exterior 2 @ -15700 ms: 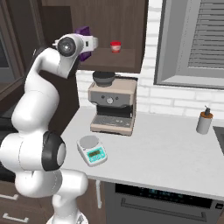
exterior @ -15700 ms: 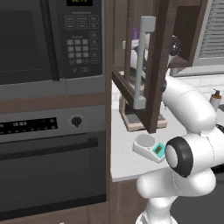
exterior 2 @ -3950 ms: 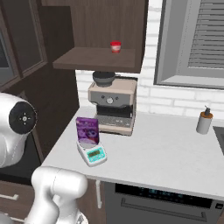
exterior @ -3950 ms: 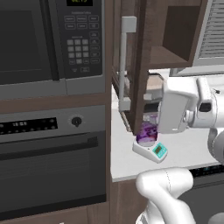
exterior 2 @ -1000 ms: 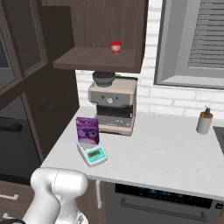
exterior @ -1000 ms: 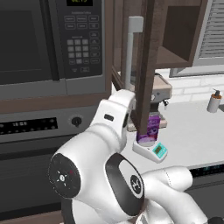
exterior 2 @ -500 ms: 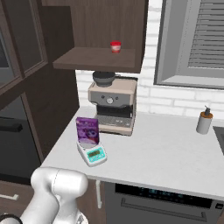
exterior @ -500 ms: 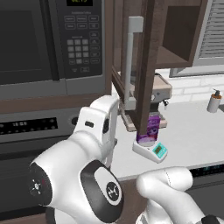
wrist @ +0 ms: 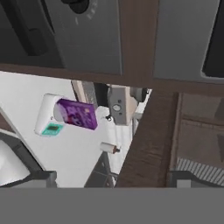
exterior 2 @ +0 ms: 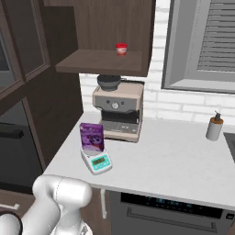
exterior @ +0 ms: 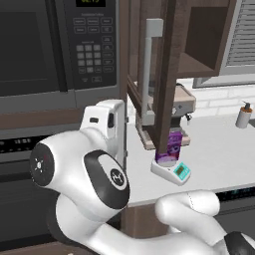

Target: Pick the cereal and place it on the digital scale for weighing, and close the cabinet.

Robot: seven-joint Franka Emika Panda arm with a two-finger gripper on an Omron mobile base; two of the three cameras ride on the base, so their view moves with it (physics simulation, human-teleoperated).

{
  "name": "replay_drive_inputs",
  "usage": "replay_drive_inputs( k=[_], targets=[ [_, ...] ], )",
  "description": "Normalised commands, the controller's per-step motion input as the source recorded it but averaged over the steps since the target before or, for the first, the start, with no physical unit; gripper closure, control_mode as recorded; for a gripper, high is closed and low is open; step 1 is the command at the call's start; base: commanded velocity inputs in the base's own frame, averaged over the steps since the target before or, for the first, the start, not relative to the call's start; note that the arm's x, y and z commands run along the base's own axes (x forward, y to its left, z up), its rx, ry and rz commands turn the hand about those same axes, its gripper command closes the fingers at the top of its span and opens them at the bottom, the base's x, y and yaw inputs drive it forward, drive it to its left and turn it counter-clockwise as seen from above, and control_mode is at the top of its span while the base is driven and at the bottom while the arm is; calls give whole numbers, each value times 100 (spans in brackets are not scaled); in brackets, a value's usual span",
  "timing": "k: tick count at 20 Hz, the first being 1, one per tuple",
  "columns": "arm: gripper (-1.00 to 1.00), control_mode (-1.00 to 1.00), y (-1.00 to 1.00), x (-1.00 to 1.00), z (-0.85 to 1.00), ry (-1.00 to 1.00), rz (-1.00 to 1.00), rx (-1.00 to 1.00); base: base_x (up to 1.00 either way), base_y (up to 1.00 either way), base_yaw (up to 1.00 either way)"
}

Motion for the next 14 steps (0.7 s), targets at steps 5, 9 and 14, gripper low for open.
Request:
replay_drive_inputs(
  k=[5,9,14],
  targets=[
    [-100,-100,0,43,2,19,0,0,0,0,0],
    [-100,-100,-20,1,19,0,0,0,0,0,0],
    [-100,-100,-50,-14,25,-1,0,0,0,0,0]
  ],
)
